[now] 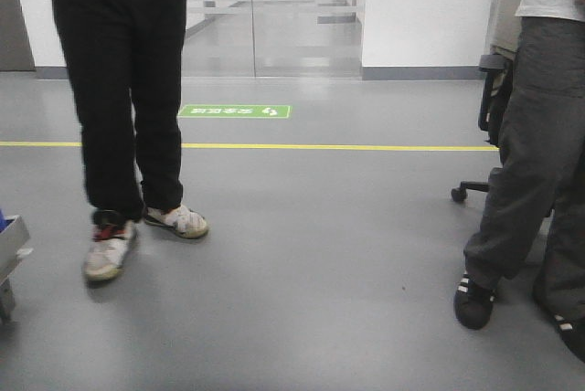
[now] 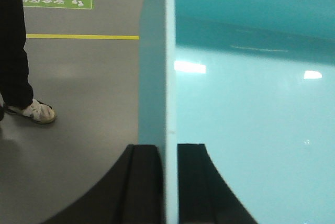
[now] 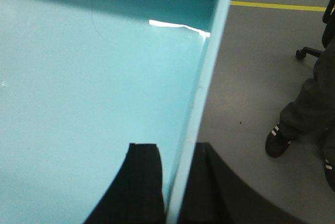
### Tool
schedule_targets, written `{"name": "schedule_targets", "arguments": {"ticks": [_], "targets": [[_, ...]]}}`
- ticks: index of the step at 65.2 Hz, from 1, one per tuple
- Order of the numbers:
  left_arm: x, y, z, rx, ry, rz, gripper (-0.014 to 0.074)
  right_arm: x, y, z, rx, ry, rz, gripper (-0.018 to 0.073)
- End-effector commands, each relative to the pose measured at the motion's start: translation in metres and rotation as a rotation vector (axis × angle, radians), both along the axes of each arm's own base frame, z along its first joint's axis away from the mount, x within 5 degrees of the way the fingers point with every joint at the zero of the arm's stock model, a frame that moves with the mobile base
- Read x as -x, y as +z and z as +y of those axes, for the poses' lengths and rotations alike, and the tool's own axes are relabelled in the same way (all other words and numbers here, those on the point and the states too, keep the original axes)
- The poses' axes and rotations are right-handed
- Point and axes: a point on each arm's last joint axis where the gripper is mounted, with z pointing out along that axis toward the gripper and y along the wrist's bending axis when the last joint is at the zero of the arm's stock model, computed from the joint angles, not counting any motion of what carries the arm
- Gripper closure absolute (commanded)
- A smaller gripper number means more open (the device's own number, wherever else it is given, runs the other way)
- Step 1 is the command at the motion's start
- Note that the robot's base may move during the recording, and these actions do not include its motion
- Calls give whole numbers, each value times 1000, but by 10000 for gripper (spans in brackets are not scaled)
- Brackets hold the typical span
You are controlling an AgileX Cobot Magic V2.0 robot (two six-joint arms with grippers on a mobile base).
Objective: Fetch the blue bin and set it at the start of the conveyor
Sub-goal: 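Carry the bin with both grippers while driving to the red-framed conveyor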
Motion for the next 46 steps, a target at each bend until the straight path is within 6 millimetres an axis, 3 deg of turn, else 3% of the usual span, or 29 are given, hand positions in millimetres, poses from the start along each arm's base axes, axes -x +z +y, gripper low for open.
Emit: {"name": "schedule_targets", "arguments": {"ticks": [1,46], "targets": [[5,14,-2,74,-20,-71,708,1,8,-2,22,2,-66,711],[5,14,-2,74,-20,-71,708,-15,-2,1,23,1,-60,711]]}}
